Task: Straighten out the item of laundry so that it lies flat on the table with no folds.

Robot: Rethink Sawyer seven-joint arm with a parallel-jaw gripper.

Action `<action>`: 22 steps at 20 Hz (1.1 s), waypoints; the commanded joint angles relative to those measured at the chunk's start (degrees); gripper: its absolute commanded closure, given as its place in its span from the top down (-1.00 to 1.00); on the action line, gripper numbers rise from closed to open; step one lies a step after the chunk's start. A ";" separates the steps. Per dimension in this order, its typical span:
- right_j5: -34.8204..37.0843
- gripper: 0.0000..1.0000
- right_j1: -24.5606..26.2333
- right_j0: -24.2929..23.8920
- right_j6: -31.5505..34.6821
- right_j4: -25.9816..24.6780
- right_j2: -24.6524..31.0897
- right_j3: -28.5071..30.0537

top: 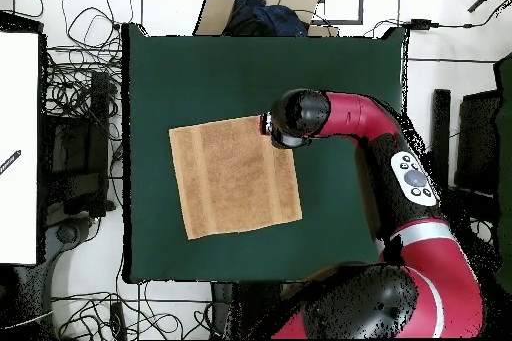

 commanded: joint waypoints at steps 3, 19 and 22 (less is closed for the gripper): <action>-4.25 1.00 -0.29 0.91 -5.68 -6.00 -1.21 0.24; -16.35 1.00 -11.63 10.58 14.15 0.51 -5.28 17.33; -21.97 1.00 -12.56 10.96 15.13 0.42 -6.03 18.43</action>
